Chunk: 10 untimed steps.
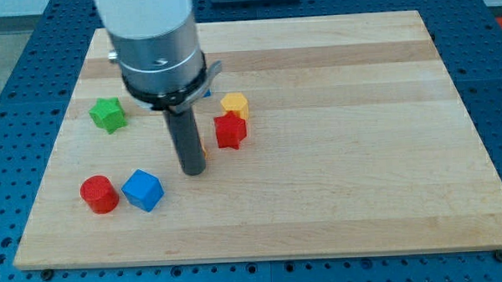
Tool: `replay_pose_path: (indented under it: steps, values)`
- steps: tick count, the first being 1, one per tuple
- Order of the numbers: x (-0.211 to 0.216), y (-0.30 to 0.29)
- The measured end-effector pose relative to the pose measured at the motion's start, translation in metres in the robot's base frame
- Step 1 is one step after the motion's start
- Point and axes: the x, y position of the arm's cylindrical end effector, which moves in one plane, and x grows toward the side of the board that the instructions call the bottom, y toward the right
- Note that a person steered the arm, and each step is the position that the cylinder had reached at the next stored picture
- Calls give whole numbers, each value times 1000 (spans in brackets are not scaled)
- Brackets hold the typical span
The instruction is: Push the red circle and the blue cube at the bottom of the green star
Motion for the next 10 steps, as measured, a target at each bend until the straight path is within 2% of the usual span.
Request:
replay_pose_path:
  steps: [2,3,5,6,7,8,10]
  values:
    - [107,40]
    - [93,-16]
    - [34,-65]
    - [26,-82]
    - [62,-69]
    - [69,-73]
    - [59,-139]
